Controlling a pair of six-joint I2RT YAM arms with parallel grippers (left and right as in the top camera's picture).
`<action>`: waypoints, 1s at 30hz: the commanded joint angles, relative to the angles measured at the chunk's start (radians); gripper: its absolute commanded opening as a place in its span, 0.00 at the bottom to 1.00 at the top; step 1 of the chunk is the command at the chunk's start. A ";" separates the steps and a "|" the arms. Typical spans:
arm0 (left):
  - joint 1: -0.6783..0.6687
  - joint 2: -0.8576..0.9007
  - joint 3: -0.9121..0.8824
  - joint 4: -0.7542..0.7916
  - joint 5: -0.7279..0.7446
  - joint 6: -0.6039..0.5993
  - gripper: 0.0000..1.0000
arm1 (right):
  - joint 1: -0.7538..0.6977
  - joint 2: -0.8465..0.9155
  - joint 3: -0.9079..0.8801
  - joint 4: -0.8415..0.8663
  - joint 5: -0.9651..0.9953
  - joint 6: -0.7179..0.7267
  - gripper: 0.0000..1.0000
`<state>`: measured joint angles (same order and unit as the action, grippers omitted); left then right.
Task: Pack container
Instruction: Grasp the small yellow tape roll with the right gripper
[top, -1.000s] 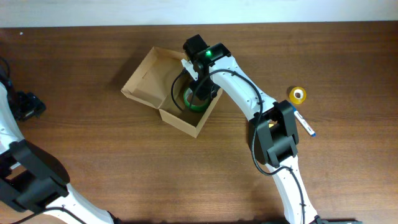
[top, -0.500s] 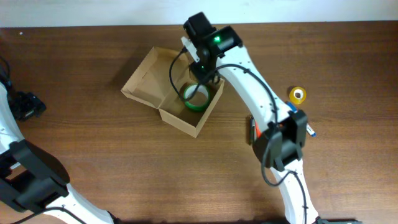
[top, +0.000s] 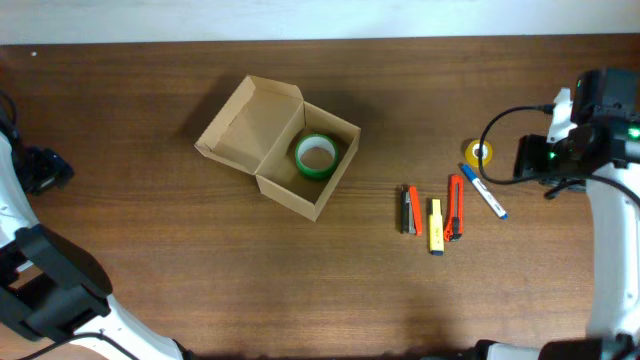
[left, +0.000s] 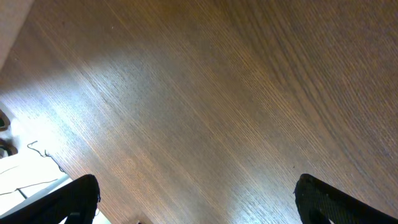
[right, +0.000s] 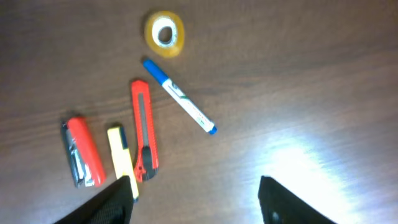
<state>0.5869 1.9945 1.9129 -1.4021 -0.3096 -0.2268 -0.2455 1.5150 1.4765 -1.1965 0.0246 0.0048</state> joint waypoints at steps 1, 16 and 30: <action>0.005 -0.026 -0.005 0.000 0.004 0.012 1.00 | -0.010 0.097 -0.046 0.050 -0.040 0.019 0.69; 0.005 -0.026 -0.005 0.000 0.004 0.012 1.00 | -0.013 0.699 0.403 0.121 -0.066 0.003 0.78; 0.005 -0.026 -0.005 0.000 0.004 0.012 1.00 | -0.023 0.778 0.403 0.159 -0.065 0.011 0.78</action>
<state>0.5869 1.9945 1.9129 -1.4017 -0.3096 -0.2268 -0.2558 2.2826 1.8610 -1.0389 -0.0467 0.0147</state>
